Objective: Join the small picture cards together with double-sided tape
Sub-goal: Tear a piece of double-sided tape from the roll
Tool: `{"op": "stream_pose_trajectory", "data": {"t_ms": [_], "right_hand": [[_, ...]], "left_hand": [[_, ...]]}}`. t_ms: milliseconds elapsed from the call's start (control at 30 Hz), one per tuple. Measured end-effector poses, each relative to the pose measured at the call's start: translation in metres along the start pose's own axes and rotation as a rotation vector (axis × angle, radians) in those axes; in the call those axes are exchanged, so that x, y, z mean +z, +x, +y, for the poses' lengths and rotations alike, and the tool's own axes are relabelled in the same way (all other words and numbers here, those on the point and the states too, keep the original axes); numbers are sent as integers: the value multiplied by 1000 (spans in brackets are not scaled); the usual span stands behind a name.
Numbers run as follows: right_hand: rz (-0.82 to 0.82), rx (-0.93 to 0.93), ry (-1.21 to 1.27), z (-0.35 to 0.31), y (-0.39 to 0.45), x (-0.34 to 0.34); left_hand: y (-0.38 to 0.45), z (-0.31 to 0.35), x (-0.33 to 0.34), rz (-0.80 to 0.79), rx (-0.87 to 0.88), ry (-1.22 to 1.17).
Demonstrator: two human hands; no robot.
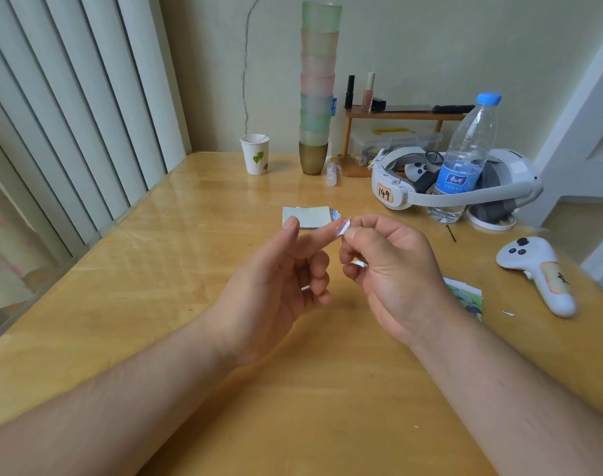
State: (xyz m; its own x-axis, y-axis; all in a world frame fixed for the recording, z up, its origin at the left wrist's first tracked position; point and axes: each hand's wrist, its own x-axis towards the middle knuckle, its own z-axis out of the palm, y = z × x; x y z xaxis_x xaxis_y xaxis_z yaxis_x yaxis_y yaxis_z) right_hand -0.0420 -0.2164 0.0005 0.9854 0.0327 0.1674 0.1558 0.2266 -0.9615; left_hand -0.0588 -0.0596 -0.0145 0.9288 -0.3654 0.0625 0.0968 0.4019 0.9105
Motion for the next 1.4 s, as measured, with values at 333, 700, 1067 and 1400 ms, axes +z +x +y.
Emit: {"op": "stream_pose_trajectory", "data": {"t_ms": [333, 700, 1067, 1400], "right_hand": [[-42, 4, -57, 4, 2, -4], [63, -16, -376, 4, 22, -38], [11, -127, -1293, 29, 48, -75], [7, -78, -1214, 30, 51, -77]], "left_hand": [[2, 8, -2, 29, -117, -257], [5, 13, -13, 15, -148, -393], [7, 17, -19, 153, -47, -380], [6, 14, -17, 127, -81, -329]]}}
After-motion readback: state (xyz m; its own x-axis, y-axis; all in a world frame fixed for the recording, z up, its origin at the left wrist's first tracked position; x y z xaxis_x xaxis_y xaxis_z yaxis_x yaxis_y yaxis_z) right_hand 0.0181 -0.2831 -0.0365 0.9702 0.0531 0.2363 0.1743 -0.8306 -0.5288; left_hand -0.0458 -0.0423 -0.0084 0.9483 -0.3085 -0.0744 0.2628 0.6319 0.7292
